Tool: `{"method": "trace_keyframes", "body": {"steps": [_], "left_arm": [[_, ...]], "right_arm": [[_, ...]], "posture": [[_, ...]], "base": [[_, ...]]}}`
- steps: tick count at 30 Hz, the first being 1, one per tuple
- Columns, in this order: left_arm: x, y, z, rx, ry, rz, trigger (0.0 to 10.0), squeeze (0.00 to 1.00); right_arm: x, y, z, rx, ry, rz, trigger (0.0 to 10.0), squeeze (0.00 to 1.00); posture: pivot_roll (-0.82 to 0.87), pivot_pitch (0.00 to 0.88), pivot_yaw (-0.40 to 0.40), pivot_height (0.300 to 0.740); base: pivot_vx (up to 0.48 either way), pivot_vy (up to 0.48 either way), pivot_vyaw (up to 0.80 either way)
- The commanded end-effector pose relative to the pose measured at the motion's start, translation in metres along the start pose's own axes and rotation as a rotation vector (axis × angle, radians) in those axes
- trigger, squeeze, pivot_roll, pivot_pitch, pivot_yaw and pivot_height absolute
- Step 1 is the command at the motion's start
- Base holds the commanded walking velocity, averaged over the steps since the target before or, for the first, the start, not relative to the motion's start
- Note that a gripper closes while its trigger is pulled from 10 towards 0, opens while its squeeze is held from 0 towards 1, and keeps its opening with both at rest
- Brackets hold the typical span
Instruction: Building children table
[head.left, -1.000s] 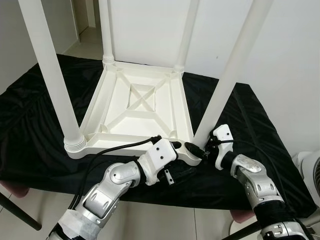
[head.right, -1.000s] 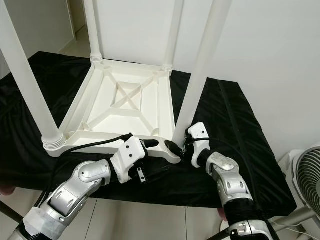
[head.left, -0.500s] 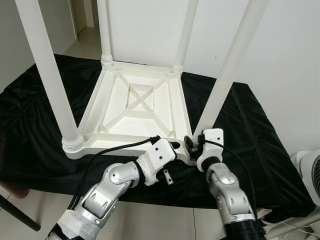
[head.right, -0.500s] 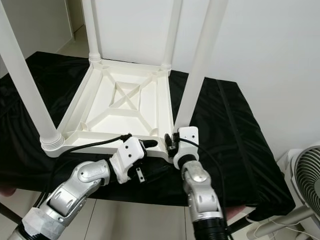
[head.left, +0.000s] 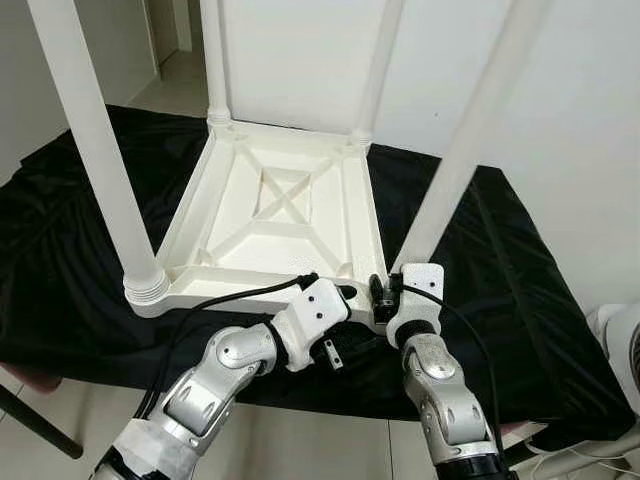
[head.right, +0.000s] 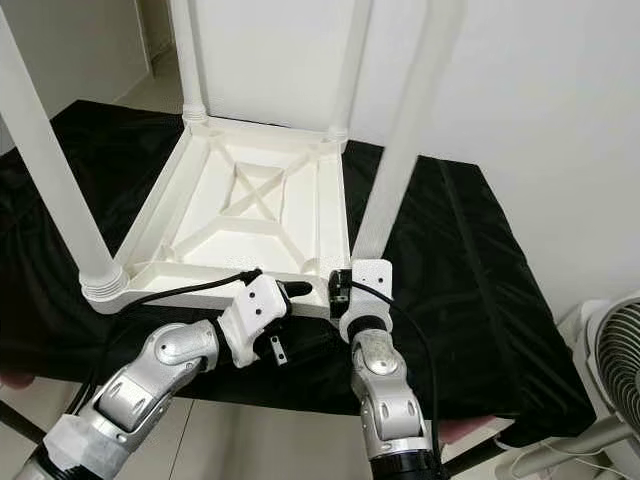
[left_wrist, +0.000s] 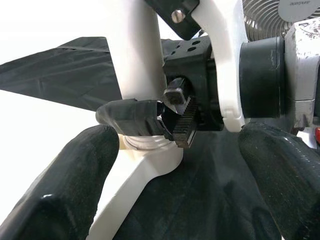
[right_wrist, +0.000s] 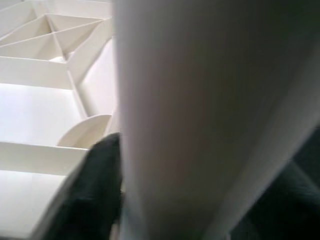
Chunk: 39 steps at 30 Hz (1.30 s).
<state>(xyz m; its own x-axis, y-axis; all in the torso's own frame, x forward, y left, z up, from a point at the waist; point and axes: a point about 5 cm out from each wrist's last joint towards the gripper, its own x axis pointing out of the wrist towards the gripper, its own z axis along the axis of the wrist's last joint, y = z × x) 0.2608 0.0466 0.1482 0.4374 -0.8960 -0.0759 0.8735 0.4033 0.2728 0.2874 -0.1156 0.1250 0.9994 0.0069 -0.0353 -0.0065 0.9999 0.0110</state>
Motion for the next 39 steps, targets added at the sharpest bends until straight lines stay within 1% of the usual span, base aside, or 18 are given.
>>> {"method": "trace_keyframes", "body": {"steps": [1,2,3,4,5,6,8,9,12,14,19,22,26,27,29,30,35,39], "left_arm": [[0.002,-0.002,0.001,0.013,-0.003,-0.047,10.0,0.0],[0.002,-0.001,0.001,0.014,-0.004,-0.045,10.0,0.0],[0.001,-0.001,0.001,0.015,-0.003,-0.045,10.0,0.0],[0.001,-0.001,0.001,0.015,-0.003,-0.045,10.0,0.0],[0.001,0.0,0.001,0.016,-0.002,-0.044,10.0,0.0],[0.001,0.0,0.0,0.017,-0.001,-0.045,10.0,0.0],[0.001,-0.002,0.0,0.018,-0.001,-0.055,10.0,0.0],[0.001,-0.002,0.0,0.018,-0.001,-0.055,10.0,0.0],[0.002,-0.003,0.001,0.018,-0.004,-0.065,10.0,0.0],[0.003,-0.004,0.001,0.019,-0.006,-0.069,10.0,0.0],[0.005,-0.006,0.001,0.025,-0.004,-0.08,10.0,0.0],[0.006,-0.006,0.001,0.028,-0.004,-0.085,10.0,0.0],[0.006,-0.006,0.002,0.028,-0.005,-0.086,10.0,0.0],[0.005,-0.005,0.002,0.027,-0.004,-0.086,10.0,0.0],[0.006,-0.006,0.002,0.027,-0.005,-0.087,10.0,0.0],[0.006,-0.006,0.002,0.026,-0.005,-0.088,10.0,0.0],[0.007,-0.007,0.002,0.025,-0.008,-0.09,10.0,0.0],[0.008,-0.008,0.002,0.02,-0.012,-0.087,10.0,0.0]], "right_arm": [[-0.002,0.002,-0.001,0.022,0.0,-0.02,10.0,1.0],[-0.002,0.0,0.003,0.035,-0.026,0.003,10.0,1.0],[-0.001,0.0,0.004,0.058,-0.019,0.078,10.0,0.75],[-0.001,0.0,0.004,0.058,-0.019,0.078,10.0,0.75],[-0.001,0.001,0.004,0.076,-0.011,0.133,10.0,0.75],[-0.001,-0.002,0.005,0.06,-0.014,0.165,10.0,0.0],[0.001,-0.011,0.006,0.015,-0.011,0.264,10.0,0.0],[0.001,-0.011,0.006,0.015,-0.011,0.264,10.0,0.0],[0.004,-0.017,0.01,-0.024,-0.023,0.388,10.0,0.0],[0.005,-0.018,0.012,-0.094,-0.044,0.475,10.0,0.0],[0.012,-0.021,0.008,-0.117,-0.025,0.538,10.0,0.0],[0.016,-0.02,0.005,-0.124,-0.012,0.618,10.0,0.0],[0.023,-0.021,-0.001,-0.155,0.023,0.645,10.0,0.0],[0.024,-0.021,-0.003,-0.175,0.032,0.652,4.4,0.0],[0.025,-0.021,-0.004,-0.185,0.033,0.665,4.4,0.0],[0.026,-0.021,-0.005,-0.189,0.035,0.673,0.0,0.0],[0.027,-0.022,-0.008,-0.186,0.042,0.683,0.0,0.0],[0.025,-0.025,-0.013,-0.168,0.047,0.694,0.0,0.0]], "posture": [[-0.08,0.0,-0.109,0.74],[-0.08,0.0,-0.108,0.74],[-0.08,0.0,-0.108,0.74],[-0.08,0.0,-0.108,0.74],[-0.08,0.0,-0.108,0.74],[-0.08,0.0,-0.104,0.74],[-0.08,0.0,-0.101,0.74],[-0.08,0.0,-0.101,0.74],[-0.08,0.0,-0.098,0.74],[-0.08,0.0,-0.094,0.74],[-0.09,0.0,-0.079,0.74],[-0.09,0.0,-0.077,0.74],[-0.08,0.0,-0.071,0.74],[-0.08,0.0,-0.07,0.74],[-0.08,0.0,-0.07,0.74],[-0.09,0.0,-0.07,0.74],[-0.08,0.0,-0.074,0.74],[-0.09,0.0,-0.078,0.74]], "base": [[0.0,0.0,0.0],[0.0,0.0,0.0],[0.0,0.0,0.0],[0.0,0.0,0.0],[0.0,0.0,0.0],[0.0,0.0,0.0],[0.0,0.0,0.0],[0.0,0.0,0.0],[0.0,0.0,0.0],[0.0,0.0,0.0],[0.0,0.0,0.0],[0.0,0.0,0.0],[0.0,0.0,0.0],[0.0,0.0,0.0],[0.0,0.0,0.0],[0.0,0.0,0.0],[0.0,0.0,0.0],[0.0,0.0,0.0]]}}
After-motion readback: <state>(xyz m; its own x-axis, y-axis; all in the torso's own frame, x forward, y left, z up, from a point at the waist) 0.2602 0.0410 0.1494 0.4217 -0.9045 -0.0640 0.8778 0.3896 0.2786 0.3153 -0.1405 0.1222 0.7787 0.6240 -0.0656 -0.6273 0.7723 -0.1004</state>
